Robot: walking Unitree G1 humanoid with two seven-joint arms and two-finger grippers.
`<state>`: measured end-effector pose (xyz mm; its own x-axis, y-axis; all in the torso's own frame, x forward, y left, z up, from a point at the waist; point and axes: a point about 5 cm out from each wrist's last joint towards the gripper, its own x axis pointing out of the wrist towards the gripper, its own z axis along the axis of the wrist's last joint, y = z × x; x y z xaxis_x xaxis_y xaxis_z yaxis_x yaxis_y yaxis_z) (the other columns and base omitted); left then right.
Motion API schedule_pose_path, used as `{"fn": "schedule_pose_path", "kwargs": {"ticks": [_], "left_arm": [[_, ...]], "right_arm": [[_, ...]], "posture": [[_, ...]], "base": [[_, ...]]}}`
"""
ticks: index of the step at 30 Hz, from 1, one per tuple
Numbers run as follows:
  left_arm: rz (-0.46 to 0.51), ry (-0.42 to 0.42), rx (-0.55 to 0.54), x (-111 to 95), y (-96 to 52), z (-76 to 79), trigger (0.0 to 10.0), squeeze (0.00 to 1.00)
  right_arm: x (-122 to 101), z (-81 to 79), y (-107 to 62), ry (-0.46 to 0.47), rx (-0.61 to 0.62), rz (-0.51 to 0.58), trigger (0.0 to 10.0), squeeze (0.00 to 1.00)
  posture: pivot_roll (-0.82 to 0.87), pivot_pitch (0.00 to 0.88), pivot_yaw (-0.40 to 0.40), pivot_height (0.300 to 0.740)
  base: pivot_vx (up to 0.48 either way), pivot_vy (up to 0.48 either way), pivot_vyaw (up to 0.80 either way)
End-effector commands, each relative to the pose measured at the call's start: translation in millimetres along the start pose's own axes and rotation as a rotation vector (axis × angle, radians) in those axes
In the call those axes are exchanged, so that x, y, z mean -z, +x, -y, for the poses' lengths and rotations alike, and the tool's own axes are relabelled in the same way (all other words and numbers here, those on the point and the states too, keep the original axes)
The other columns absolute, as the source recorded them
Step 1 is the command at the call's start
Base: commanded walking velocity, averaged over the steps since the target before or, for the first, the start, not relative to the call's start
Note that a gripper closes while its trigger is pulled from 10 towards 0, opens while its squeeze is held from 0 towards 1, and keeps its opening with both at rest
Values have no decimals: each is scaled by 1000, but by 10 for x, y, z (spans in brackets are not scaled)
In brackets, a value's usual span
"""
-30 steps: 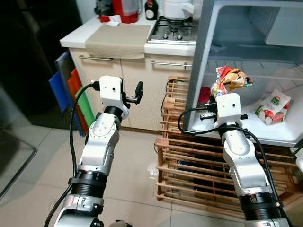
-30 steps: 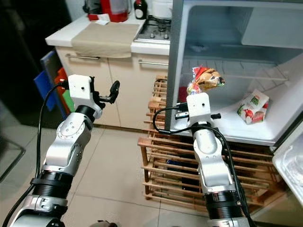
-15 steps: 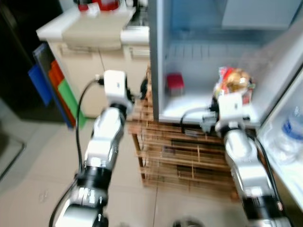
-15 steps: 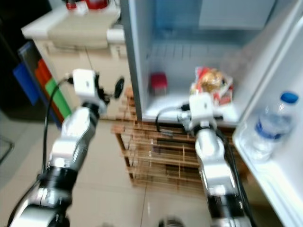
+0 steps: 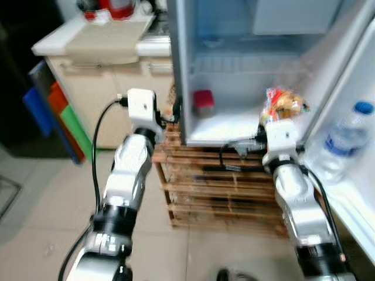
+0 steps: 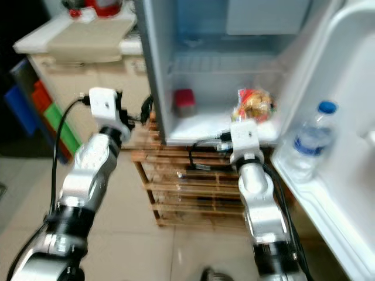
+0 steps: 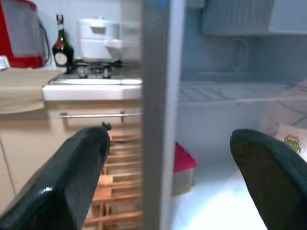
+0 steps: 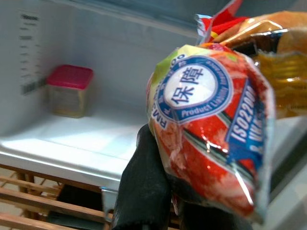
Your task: Restocking fridge
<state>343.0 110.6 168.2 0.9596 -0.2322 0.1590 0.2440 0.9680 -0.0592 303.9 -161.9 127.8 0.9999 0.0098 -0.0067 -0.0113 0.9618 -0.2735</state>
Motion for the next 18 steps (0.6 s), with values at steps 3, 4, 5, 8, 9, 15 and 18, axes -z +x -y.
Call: {"fn": "schedule_pose_path", "kwargs": {"ticks": [3, 4, 5, 8, 9, 15, 18], "left_arm": [[52, 4, 7, -104, -3, 14, 10000, 0], [68, 8, 7, -129, -8, 17, 10000, 0], [81, 11, 7, -150, -12, 19, 10000, 0], [101, 17, 14, -185, -20, 30, 10000, 0], [123, 21, 29, -226, -29, 49, 10000, 0], [272, 27, 117, -569, -60, 225, 10000, 0], [325, 25, 149, -735, -72, 286, 10000, 0]], "right_arm": [[-68, 6, 36, -7, 0, 24, 0, 0], [-64, 5, 38, -7, -1, 23, 0, 0], [-61, 3, 40, -7, -2, 22, 0, 0], [-52, -3, 44, -6, -6, 20, 0, 0], [-43, -10, 45, -5, -9, 18, 0, 0], [-21, -34, 49, -7, -25, 10, 0, 0], [-3, -41, 61, -10, -30, -2, 0, 0]], "posture": [[-129, 0, 56, 740], [-128, 0, 55, 740], [-127, 0, 55, 740], [-123, 0, 54, 740], [-122, 0, 53, 740], [-115, 0, 47, 740], [-107, 0, 44, 740]], "base": [[320, 358, 0], [341, 337, 0], [349, 330, 0], [364, 313, 0], [401, 262, 0], [147, 0, 0], [0, 0, 0]]}}
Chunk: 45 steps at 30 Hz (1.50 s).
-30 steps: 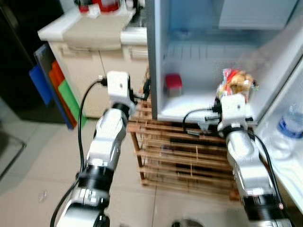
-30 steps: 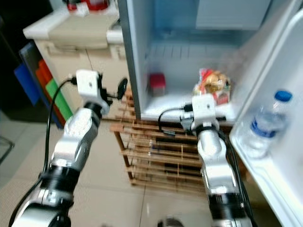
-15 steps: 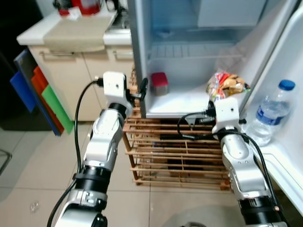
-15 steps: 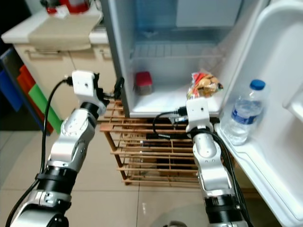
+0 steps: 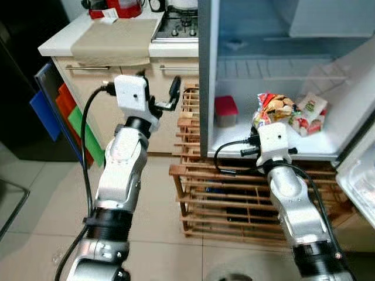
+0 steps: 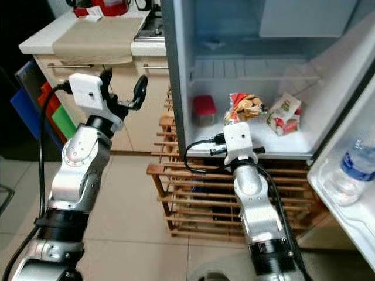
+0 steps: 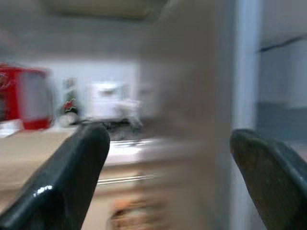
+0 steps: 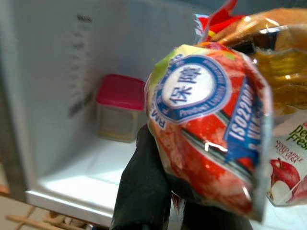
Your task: Restocking fridge
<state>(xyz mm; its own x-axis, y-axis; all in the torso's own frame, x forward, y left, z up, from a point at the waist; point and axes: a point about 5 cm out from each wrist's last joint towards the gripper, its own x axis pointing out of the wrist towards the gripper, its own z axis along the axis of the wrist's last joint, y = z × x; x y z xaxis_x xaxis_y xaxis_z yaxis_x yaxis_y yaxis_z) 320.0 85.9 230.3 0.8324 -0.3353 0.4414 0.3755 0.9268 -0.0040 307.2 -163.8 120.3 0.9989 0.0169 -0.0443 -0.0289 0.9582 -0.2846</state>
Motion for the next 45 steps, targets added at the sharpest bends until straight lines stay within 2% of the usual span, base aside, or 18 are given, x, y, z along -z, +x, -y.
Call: {"fn": "schedule_pose_path", "kwargs": {"ticks": [1, 5, 8, 11, 12, 17, 20, 23, 24, 29, 31, 32, 33, 36, 37, 38, 40, 45], "left_arm": [[27, 30, -5, -123, 33, -58, 10000, 0], [-42, 76, -34, -11, 40, -115, 10000, 0], [-177, 94, -57, 228, -17, -170, 10000, 0], [-257, 169, -37, 355, -157, -192, 10000, 0], [-257, 169, -37, 355, -157, -192, 10000, 0], [-369, 155, -18, 499, -481, -238, 10000, 0], [-405, 163, 1, 502, -664, -241, 10000, 0], [-395, 168, -4, 483, -663, -247, 10000, 0], [-370, 151, -13, 440, -642, -246, 10000, 0], [-365, 98, 19, 401, -724, -201, 10000, 0], [-414, 96, -11, 359, -996, -274, 10000, 0], [-476, 102, -25, 371, -1197, -308, 10000, 0], [-476, 102, -25, 371, -1197, -308, 10000, 0], [-615, 135, 36, 509, -1464, -218, 10000, 0], [-627, 130, 52, 555, -1466, -173, 10000, 0], [-579, 146, 68, 573, -1335, -120, 10000, 0], [-485, 196, 101, 504, -1160, -73, 10000, 0], [-413, 211, 136, 412, -1054, -44, 10000, 0]], "right_arm": [[-66, -39, 39, 3, -12, 21, 0, 0], [-51, -50, 81, 4, -9, 7, 0, 0], [-28, -95, 146, -4, -12, -10, 0, 0], [-33, -99, 217, -22, 21, -16, 0, 0], [-33, -99, 217, -22, 21, -16, 0, 0], [55, -97, 249, -60, 109, -63, 0, 0], [107, -177, 225, -14, 114, -78, 0, 0], [75, -167, 201, 2, 120, -55, 0, 0], [-19, -126, 118, 2, 127, 13, 0, 0], [-100, -64, -111, -3, 134, 88, 0, 0], [-32, 20, -481, -4, 134, 71, 0, 0], [19, 68, -695, -6, 116, 49, 0, 0], [19, 68, -695, -6, 116, 49, 0, 0], [58, 124, -948, 28, 69, 36, 0, 0], [66, 111, -990, 6, 32, 49, 0, 0], [122, 78, -1018, -6, -19, 47, 0, 0], [171, 86, -987, 12, -13, 28, 0, 0], [153, 100, -945, 36, 0, 8, 0, 0]], "posture": [[-105, 0, 43, 740], [-98, 0, 44, 740], [-91, 0, 45, 740], [-64, 0, 44, 740], [-64, 0, 44, 740], [-15, 0, 52, 740], [12, 0, 64, 740], [7, 0, 67, 740], [0, 0, 68, 740], [-23, 0, 69, 740], [-61, 0, 68, 740], [-75, 0, 66, 740], [-75, 0, 66, 740], [-82, 0, 62, 740], [-86, 0, 56, 740], [-92, 0, 55, 740], [-93, 0, 51, 740], [-90, 0, 55, 740]], "base": [[0, 0, 0], [0, 0, 0], [0, 0, 0], [0, 0, 0], [0, 0, 0], [0, 0, 0], [0, 0, 0], [0, 0, 0], [0, 0, 0], [0, 0, 0], [0, 0, 0], [0, 0, 0], [0, 0, 0], [0, 0, 0], [0, 0, 0], [0, 0, 0], [0, 0, 0], [0, 0, 0]]}}
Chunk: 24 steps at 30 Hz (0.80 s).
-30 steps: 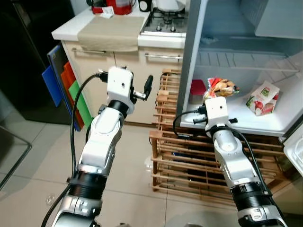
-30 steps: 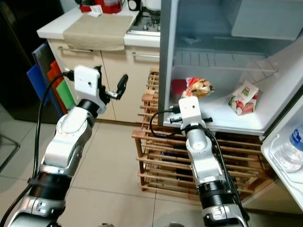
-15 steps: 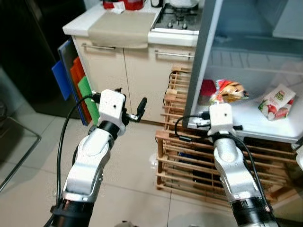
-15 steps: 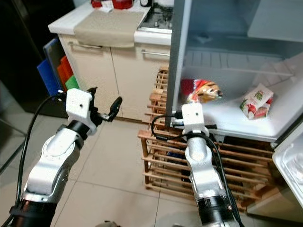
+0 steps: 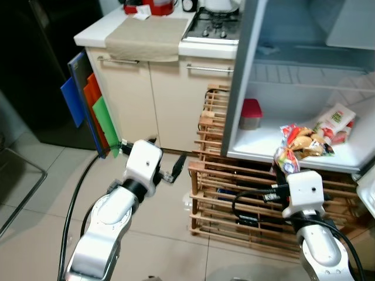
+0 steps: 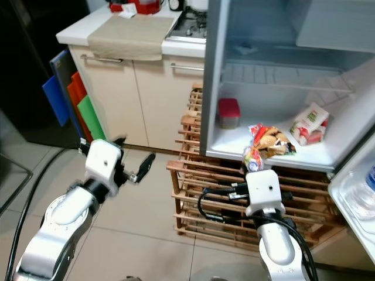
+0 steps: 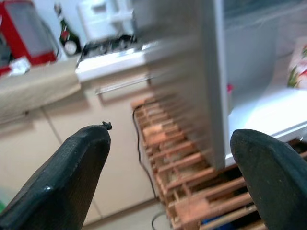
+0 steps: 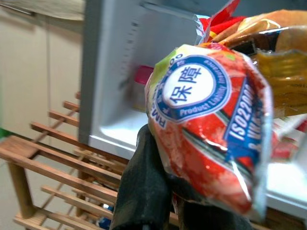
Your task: Restocking fridge
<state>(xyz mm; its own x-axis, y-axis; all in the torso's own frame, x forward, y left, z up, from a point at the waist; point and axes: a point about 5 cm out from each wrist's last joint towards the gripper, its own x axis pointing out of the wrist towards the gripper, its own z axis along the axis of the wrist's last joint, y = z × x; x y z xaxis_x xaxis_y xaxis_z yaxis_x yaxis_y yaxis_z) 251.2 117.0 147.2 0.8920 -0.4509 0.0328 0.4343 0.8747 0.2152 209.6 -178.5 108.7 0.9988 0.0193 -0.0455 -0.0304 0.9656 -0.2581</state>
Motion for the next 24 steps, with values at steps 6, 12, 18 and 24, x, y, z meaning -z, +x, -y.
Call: {"fn": "schedule_pose_path", "kwargs": {"ticks": [6, 12, 18, 24], "left_arm": [[30, -24, -20, -66, 97, -109, 10000, 0], [42, -46, -33, -66, 157, -140, 10000, 0], [63, -54, -46, -87, 167, -159, 10000, 0], [136, -52, -82, -222, 182, -183, 10000, 0]], "right_arm": [[-69, -28, 175, 19, -10, 19, 0, 0], [-107, -59, 265, 8, -31, 42, 0, 0], [-113, -58, 319, -2, -38, 45, 0, 0], [-98, -97, 384, -2, -66, 30, 0, 0]], "posture": [[-84, 0, 62, 740], [-85, 0, 67, 740], [-85, 0, 65, 740], [-85, 0, 57, 740]], "base": [[380, 0, 0], [472, 0, 0], [480, 0, 0], [251, 0, 0]]}}
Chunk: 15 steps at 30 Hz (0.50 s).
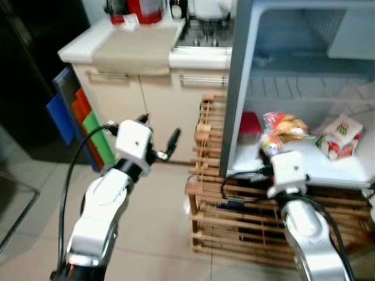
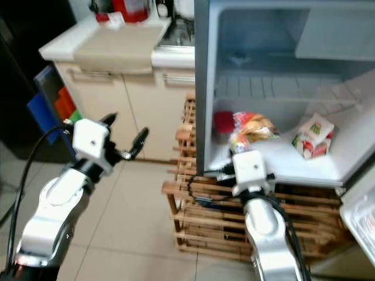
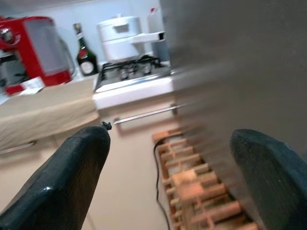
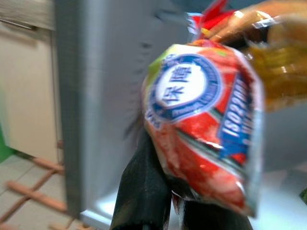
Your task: Restocking fridge
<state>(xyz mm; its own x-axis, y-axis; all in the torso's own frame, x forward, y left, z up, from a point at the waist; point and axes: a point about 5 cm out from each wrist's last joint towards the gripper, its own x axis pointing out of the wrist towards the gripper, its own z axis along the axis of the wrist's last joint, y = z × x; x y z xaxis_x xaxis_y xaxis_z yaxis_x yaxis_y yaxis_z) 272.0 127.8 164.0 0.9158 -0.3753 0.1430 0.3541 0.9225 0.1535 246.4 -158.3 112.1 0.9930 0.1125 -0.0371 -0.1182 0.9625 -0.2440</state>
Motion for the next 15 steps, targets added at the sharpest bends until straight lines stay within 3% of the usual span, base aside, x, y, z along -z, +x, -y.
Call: {"fn": "schedule_pose_path", "kwargs": {"ticks": [1, 5, 9, 15], "left_arm": [[40, 4, 23, -109, 54, 49, 10000, 0], [41, -2, 48, -131, 70, 63, 10000, 0], [16, 9, 186, -157, 107, 143, 10000, 0], [1, 28, 292, -164, 98, 223, 10000, 0]], "right_arm": [[14, 78, 31, -6, 22, -11, 0, 0], [58, 83, 97, 21, 33, -39, 0, 0], [140, 114, 301, 60, 95, -90, 0, 0], [286, 122, 395, 87, 153, -158, 0, 0]], "posture": [[-83, 0, 57, 740], [-77, 0, 57, 740], [-33, 0, 73, 740], [2, 0, 91, 740]], "base": [[0, 0, 0], [0, 0, 0], [0, 0, 0], [0, 0, 0]]}}
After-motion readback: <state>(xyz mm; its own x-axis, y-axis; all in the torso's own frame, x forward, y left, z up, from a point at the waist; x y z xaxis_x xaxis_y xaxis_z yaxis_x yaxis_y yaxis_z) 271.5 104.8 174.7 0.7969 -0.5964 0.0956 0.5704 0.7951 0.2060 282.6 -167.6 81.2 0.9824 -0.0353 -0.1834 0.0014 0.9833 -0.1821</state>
